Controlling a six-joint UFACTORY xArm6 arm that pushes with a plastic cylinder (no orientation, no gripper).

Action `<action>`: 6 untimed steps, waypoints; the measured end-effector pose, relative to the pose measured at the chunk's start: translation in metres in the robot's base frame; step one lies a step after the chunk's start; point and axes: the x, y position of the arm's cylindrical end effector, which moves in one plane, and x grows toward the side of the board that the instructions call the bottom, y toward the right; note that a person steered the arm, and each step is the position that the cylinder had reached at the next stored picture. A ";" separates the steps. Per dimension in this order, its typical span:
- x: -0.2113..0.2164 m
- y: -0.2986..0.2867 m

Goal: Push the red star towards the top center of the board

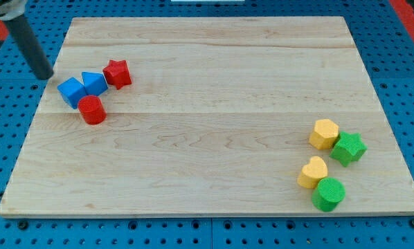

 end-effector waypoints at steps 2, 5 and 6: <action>0.022 0.031; -0.005 0.156; -0.023 0.160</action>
